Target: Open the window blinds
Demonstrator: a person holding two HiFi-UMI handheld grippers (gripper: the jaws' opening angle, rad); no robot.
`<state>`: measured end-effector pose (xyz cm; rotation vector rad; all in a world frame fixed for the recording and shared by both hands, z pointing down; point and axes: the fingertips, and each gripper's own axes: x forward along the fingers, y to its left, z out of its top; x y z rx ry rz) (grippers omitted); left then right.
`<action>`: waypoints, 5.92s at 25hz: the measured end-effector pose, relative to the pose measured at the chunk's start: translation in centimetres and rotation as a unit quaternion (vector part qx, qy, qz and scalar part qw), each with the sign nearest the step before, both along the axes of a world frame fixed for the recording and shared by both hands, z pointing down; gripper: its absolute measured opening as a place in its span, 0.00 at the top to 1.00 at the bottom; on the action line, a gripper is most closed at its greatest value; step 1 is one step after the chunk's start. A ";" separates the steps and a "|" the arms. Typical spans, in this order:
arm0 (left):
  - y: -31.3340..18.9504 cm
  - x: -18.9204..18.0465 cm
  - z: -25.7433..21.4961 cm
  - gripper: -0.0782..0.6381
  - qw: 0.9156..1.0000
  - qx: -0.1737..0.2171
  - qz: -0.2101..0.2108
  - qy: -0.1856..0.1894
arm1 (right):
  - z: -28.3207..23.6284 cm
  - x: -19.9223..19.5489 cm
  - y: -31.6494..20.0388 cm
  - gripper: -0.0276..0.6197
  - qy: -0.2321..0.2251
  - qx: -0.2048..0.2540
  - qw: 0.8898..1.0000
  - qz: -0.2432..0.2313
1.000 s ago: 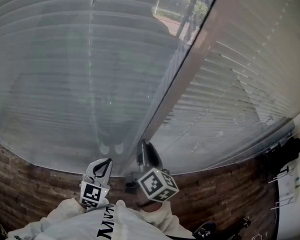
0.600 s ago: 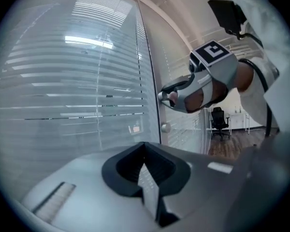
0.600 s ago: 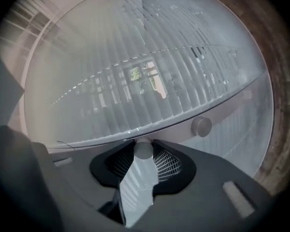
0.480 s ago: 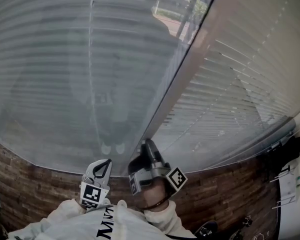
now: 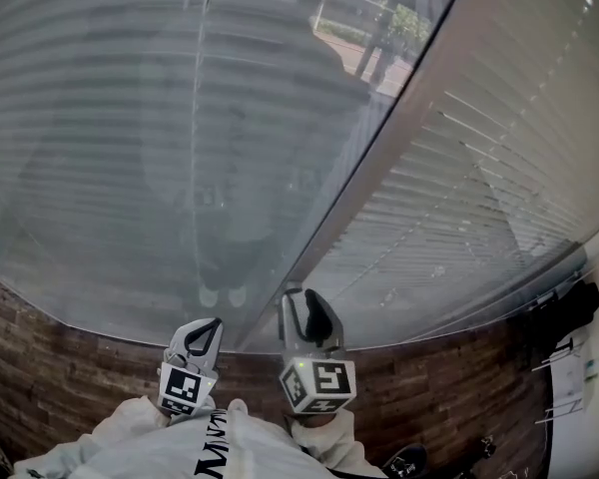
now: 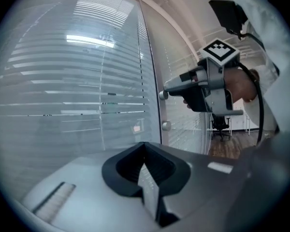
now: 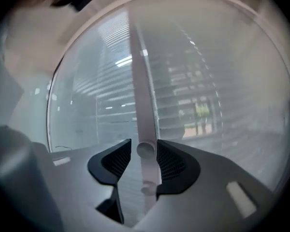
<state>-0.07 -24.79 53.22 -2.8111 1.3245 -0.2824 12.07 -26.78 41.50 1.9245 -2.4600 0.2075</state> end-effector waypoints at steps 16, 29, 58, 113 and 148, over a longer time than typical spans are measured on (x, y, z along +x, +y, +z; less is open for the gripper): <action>-0.2 0.6 0.0 0.89 1.000 0.000 -0.003 0.013 | 2.4 -1.3 -1.5 0.74 0.684 0.068 0.726 0.018; -0.5 0.4 0.3 0.89 1.000 -0.005 -0.010 0.011 | 1.5 -0.8 -1.5 0.76 0.184 -0.010 0.983 0.024; -1.0 0.3 0.4 0.89 1.000 -0.008 -0.009 0.005 | 0.2 0.7 -0.2 0.73 -0.361 -0.055 0.930 -0.045; -1.0 0.8 -0.7 0.89 1.000 0.006 -0.017 0.004 | 1.6 0.0 -1.6 0.76 -0.306 -0.087 0.948 -0.009; 4.1 0.4 0.9 0.89 0.997 -0.015 -0.054 -0.053 | 4.2 0.8 4.8 0.95 -0.285 -0.037 0.954 -0.083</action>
